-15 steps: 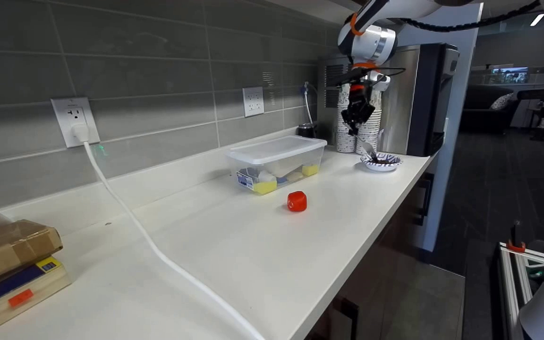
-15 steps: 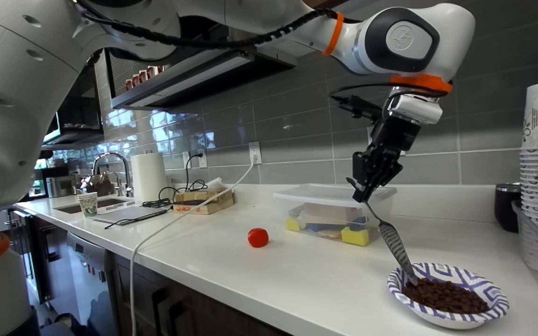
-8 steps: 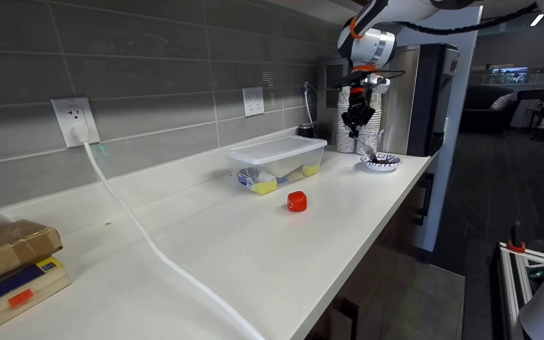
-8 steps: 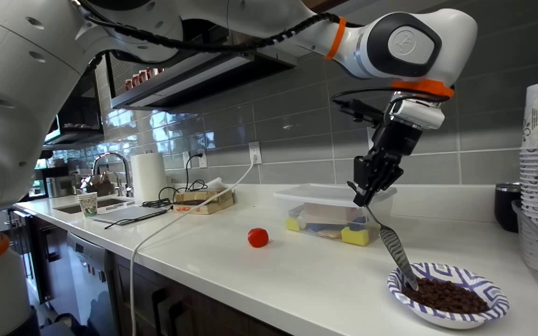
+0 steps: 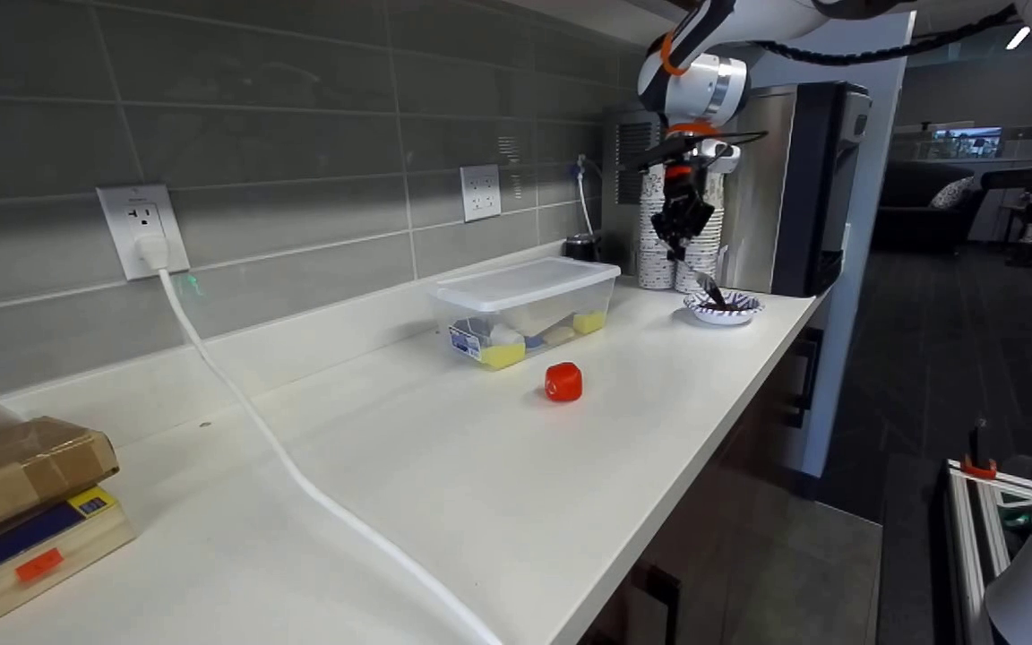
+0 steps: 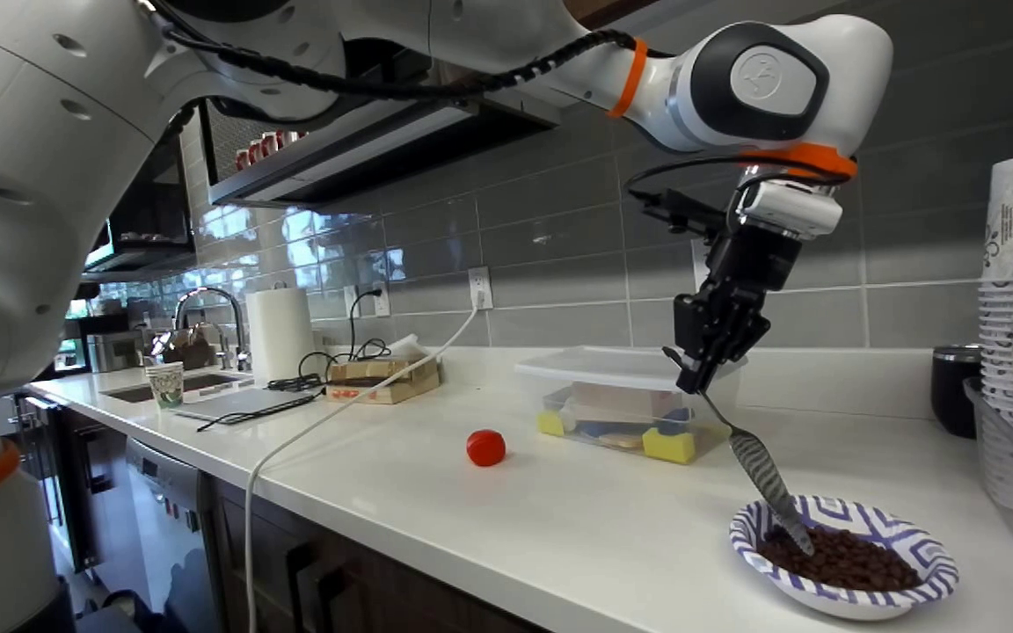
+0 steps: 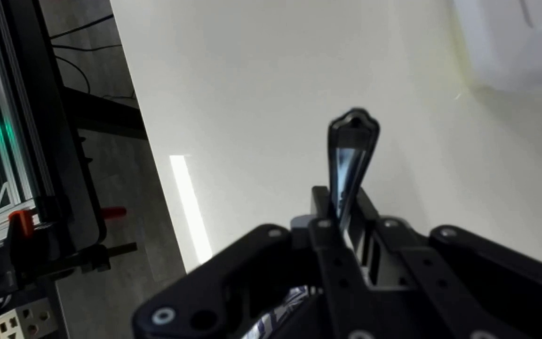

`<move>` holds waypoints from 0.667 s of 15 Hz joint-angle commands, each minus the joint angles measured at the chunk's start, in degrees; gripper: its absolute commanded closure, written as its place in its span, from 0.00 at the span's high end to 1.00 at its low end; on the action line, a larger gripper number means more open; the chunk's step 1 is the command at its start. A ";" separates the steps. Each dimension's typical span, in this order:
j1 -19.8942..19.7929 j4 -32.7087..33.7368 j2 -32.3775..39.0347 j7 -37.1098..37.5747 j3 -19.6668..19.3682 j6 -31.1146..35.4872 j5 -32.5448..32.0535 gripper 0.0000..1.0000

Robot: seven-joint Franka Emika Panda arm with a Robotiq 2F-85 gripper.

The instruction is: Use the silver spatula to stir the contents of the white plate

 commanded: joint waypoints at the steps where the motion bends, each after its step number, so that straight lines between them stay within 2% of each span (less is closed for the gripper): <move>1: 1.41 1.97 1.12 3.20 -1.59 0.36 -2.97 0.03; 4: 1.44 2.58 1.38 4.54 -1.82 0.78 -4.27 0.03; 10: 0.63 1.93 0.85 4.27 -1.09 2.94 -2.50 0.03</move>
